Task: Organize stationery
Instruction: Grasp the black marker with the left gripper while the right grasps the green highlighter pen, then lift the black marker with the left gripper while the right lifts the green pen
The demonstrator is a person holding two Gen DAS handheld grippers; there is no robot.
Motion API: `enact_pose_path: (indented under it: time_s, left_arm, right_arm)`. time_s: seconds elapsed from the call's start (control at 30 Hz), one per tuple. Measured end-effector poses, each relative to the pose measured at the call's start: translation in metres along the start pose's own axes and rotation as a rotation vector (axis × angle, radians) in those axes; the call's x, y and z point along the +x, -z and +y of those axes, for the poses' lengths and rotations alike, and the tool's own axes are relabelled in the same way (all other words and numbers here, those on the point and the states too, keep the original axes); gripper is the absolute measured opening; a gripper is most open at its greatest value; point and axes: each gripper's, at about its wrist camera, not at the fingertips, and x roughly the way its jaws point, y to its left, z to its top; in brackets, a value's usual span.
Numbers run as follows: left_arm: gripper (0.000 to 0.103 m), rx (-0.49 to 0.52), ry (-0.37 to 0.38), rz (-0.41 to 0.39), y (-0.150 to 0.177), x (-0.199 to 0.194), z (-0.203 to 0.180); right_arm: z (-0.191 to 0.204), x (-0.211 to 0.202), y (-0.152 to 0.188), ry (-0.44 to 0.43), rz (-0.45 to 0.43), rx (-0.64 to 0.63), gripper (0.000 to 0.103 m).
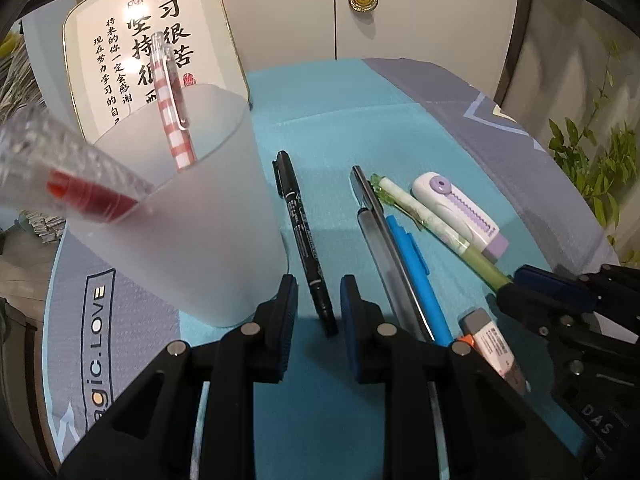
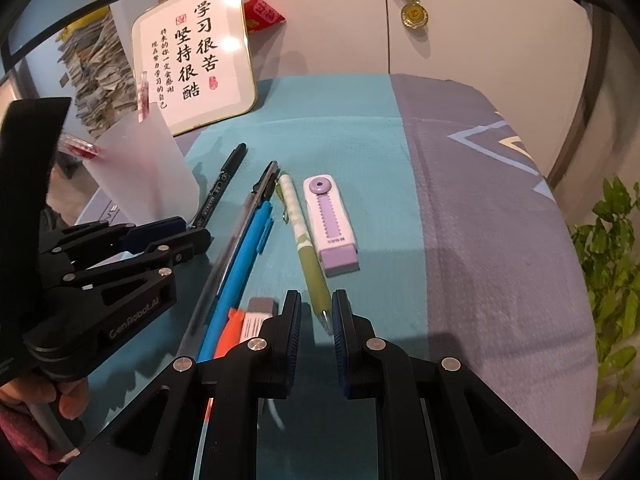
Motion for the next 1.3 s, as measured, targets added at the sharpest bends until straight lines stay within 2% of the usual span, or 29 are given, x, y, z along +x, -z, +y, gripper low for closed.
enact_pose_path:
  time_s: [0.07,0.1,0.23,0.37,0.5,0.67,0.73,0.83,0.87,0.9,0.97,1.03,1.13,1.17,1.2,1.23,1.3]
  left_arm:
    - [0.016,0.001,0.008,0.001,0.0,0.0,-0.001]
    - [0.011,0.003,0.019,0.003,0.0,0.0,-0.002]
    - [0.007,0.027,0.023,0.004,0.001,-0.001,-0.008]
    - [0.006,0.025,0.067,0.027,0.012,-0.01,-0.003]
    - [0.006,0.046,0.096,0.051,0.036,-0.029,0.003]
    - [0.007,0.102,0.126,0.088,0.072,-0.058,0.002]
    - [0.01,0.139,0.142,0.106,0.087,-0.07,0.0]
    - [0.01,0.157,0.136,0.078,0.093,-0.081,0.0]
    - [0.01,0.156,0.134,0.067,0.091,-0.082,0.001]
    - [0.01,0.15,0.136,0.055,0.089,-0.083,0.001]
    - [0.012,0.131,0.149,0.042,0.082,-0.084,0.004]
    - [0.015,0.127,0.149,0.035,0.073,-0.08,0.002]
    - [0.016,0.125,0.148,0.039,0.06,-0.07,-0.002]
    - [0.018,0.121,0.15,0.044,0.058,-0.07,-0.003]
    - [0.026,0.117,0.155,0.052,0.053,-0.064,-0.004]
    - [0.035,0.112,0.154,0.054,0.049,-0.06,-0.004]
    - [0.042,0.111,0.137,0.058,0.043,-0.053,-0.007]
  right_arm:
    - [0.002,0.004,-0.001,0.001,0.001,-0.019,0.014]
    - [0.003,0.007,-0.001,0.005,0.002,-0.03,0.014]
    - [0.004,0.007,0.0,-0.001,-0.002,-0.036,0.013]
    - [-0.003,-0.005,0.011,-0.034,0.013,0.0,0.013]
    - [-0.017,-0.028,0.038,-0.06,0.033,0.045,0.013]
    - [-0.02,-0.053,0.072,-0.004,0.064,0.025,0.013]
    - [-0.017,-0.059,0.079,0.021,0.078,0.016,0.013]
    - [-0.016,-0.07,0.079,0.029,0.037,0.01,0.015]
    - [-0.016,-0.073,0.075,0.044,0.012,0.01,0.024]
    - [-0.016,-0.076,0.072,0.056,-0.002,0.01,0.046]
    - [-0.014,-0.08,0.065,0.078,-0.044,0.002,0.072]
    - [-0.008,-0.084,0.056,0.067,-0.095,-0.021,0.073]
    - [0.0,-0.075,0.041,0.111,-0.076,-0.055,0.072]
    - [0.002,-0.07,0.037,0.125,-0.066,-0.061,0.066]
    - [0.003,-0.066,0.032,0.125,-0.049,-0.068,0.058]
    - [0.004,-0.062,0.029,0.115,-0.032,-0.07,0.054]
    - [0.005,-0.053,0.023,0.093,-0.01,-0.075,0.046]
